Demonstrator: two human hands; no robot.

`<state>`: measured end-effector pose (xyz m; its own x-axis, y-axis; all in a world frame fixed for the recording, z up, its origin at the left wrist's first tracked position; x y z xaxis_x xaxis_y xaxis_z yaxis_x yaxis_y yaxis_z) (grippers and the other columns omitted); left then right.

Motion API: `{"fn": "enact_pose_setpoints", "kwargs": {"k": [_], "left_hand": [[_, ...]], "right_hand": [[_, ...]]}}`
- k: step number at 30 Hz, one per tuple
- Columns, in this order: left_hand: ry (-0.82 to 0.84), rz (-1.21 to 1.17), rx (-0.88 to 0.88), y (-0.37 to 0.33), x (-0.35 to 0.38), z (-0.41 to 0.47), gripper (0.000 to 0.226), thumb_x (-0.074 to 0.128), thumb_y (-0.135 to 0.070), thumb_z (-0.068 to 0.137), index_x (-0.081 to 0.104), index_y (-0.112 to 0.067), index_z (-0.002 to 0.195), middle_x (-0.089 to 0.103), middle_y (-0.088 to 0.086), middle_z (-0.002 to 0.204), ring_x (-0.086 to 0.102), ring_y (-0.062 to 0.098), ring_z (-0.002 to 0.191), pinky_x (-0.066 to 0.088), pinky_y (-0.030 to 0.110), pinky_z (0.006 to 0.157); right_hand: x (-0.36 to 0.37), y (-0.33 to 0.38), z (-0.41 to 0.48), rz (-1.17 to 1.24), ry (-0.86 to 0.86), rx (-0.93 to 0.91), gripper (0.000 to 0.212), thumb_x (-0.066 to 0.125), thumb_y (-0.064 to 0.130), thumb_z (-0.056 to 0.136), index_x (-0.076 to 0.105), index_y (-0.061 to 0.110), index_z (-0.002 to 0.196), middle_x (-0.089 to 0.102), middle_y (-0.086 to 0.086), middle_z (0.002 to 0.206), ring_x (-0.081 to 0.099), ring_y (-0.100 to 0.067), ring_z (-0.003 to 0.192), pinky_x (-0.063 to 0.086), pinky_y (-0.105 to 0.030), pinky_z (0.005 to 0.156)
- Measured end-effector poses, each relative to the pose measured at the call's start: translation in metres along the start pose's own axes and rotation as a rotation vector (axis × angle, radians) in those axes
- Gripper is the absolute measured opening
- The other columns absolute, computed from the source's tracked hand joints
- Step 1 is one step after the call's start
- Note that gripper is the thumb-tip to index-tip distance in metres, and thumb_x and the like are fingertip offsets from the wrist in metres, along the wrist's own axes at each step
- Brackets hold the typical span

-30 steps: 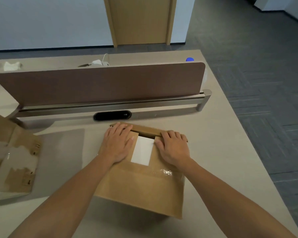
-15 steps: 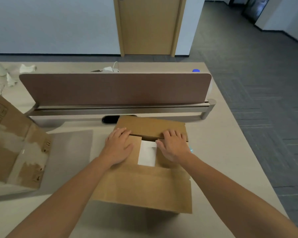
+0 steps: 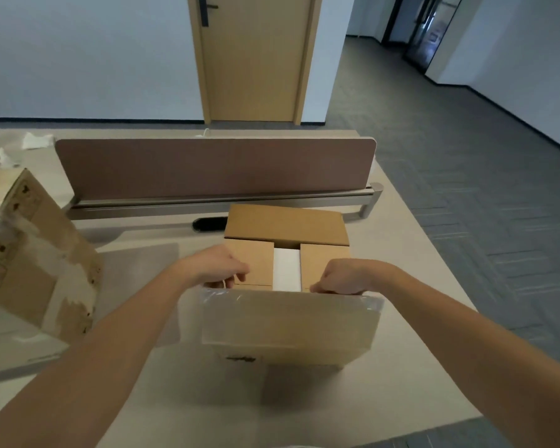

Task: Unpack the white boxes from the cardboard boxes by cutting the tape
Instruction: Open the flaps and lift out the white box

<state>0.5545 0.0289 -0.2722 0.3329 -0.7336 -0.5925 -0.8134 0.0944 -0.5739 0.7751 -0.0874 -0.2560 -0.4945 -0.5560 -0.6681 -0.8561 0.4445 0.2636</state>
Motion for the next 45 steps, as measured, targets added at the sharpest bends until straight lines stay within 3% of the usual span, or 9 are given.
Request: {"fn": "enact_pose_setpoints", "kwargs": {"k": [6, 13, 17, 27, 31, 34, 39, 41, 45], "left_hand": [[0.474, 0.296, 0.038, 0.018, 0.051, -0.028, 0.012, 0.077, -0.021, 0.085, 0.069, -0.021, 0.077, 0.07, -0.007, 0.069, 0.057, 0.005, 0.054, 0.046, 0.02, 0.055], [0.457, 0.378, 0.089, 0.032, 0.081, -0.03, 0.03, 0.089, -0.03, 0.072, 0.064, -0.017, 0.083, 0.069, -0.005, 0.067, 0.063, 0.009, 0.054, 0.043, 0.02, 0.047], [0.382, 0.384, 0.106, 0.034, 0.086, -0.03, 0.035, 0.092, -0.027, 0.068, 0.059, -0.015, 0.077, 0.068, 0.002, 0.066, 0.063, 0.015, 0.055, 0.052, 0.025, 0.052], [0.083, 0.696, 0.361, 0.029, 0.094, -0.027, 0.028, 0.068, -0.026, 0.081, 0.046, -0.024, 0.064, 0.054, -0.006, 0.069, 0.05, 0.014, 0.067, 0.041, 0.027, 0.061], [0.208, 0.438, 0.251, 0.03, 0.086, -0.023, 0.038, 0.079, -0.047, 0.077, 0.053, -0.021, 0.068, 0.062, -0.002, 0.071, 0.057, 0.012, 0.061, 0.048, 0.029, 0.059], [-0.029, 0.364, 0.299, 0.007, 0.072, -0.015, 0.04, 0.062, -0.057, 0.085, 0.054, -0.022, 0.069, 0.06, -0.009, 0.068, 0.056, 0.009, 0.063, 0.049, 0.031, 0.064], [-0.332, 0.482, 0.417, -0.042, 0.078, -0.001, 0.015, 0.05, -0.031, 0.097, 0.057, -0.021, 0.107, 0.055, -0.005, 0.106, 0.052, 0.018, 0.1, 0.048, 0.033, 0.087], [-0.348, 0.627, 0.425, -0.048, 0.087, 0.01, 0.03, 0.049, -0.032, 0.097, 0.054, -0.019, 0.124, 0.051, 0.0, 0.122, 0.046, 0.02, 0.112, 0.042, 0.035, 0.1], [-0.34, 0.795, 0.319, -0.044, 0.095, 0.024, 0.037, 0.047, -0.038, 0.096, 0.047, -0.02, 0.129, 0.041, 0.006, 0.139, 0.036, 0.026, 0.127, 0.036, 0.038, 0.107]], "right_hand": [[0.044, -0.011, -0.038, 0.077, 0.184, 0.012, 0.04, 0.07, 0.047, 0.086, 0.07, 0.009, 0.096, 0.073, -0.005, 0.089, 0.071, -0.021, 0.073, 0.062, -0.032, 0.071], [0.093, -0.032, -0.038, -0.167, -0.026, -0.013, 0.054, 0.071, 0.065, 0.074, 0.057, 0.025, 0.108, 0.058, 0.006, 0.103, 0.057, -0.015, 0.09, 0.051, -0.032, 0.08], [0.104, -0.031, -0.039, -0.257, -0.165, -0.02, 0.051, 0.072, 0.063, 0.073, 0.045, 0.027, 0.099, 0.048, 0.012, 0.086, 0.051, -0.014, 0.081, 0.043, -0.03, 0.066], [0.104, -0.028, -0.02, -0.424, -0.41, -0.097, 0.044, 0.056, 0.062, 0.087, 0.044, 0.022, 0.1, 0.063, 0.003, 0.099, 0.056, -0.022, 0.081, 0.042, -0.033, 0.066], [0.094, -0.035, -0.014, -0.354, -0.236, -0.088, 0.049, 0.063, 0.068, 0.079, 0.044, 0.024, 0.09, 0.058, 0.004, 0.091, 0.054, -0.018, 0.078, 0.041, -0.031, 0.062], [0.066, -0.027, -0.01, -0.138, -0.256, -0.101, 0.047, 0.054, 0.07, 0.084, 0.056, 0.023, 0.089, 0.061, 0.005, 0.087, 0.058, -0.016, 0.078, 0.046, -0.03, 0.064], [0.038, 0.016, 0.014, -0.227, -0.442, -0.256, 0.044, 0.05, 0.045, 0.096, 0.045, 0.022, 0.133, 0.044, 0.003, 0.13, 0.05, -0.023, 0.115, 0.048, -0.037, 0.086], [0.044, 0.029, 0.029, -0.387, -0.419, -0.323, 0.045, 0.052, 0.039, 0.095, 0.043, 0.018, 0.135, 0.042, -0.001, 0.135, 0.043, -0.026, 0.122, 0.047, -0.04, 0.093], [0.045, 0.037, 0.044, -0.543, -0.462, -0.381, 0.037, 0.043, 0.033, 0.097, 0.044, 0.014, 0.128, 0.047, -0.007, 0.128, 0.045, -0.027, 0.116, 0.046, -0.038, 0.087]]}}
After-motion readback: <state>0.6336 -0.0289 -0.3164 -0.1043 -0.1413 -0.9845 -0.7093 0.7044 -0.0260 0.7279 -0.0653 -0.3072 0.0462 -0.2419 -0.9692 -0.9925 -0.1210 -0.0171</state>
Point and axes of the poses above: each hand's wrist, its own z-axis towards the middle knuckle, its own x-axis out of the palm, y = z × x, the point moved 7 cm from there along z, towards the middle knuckle
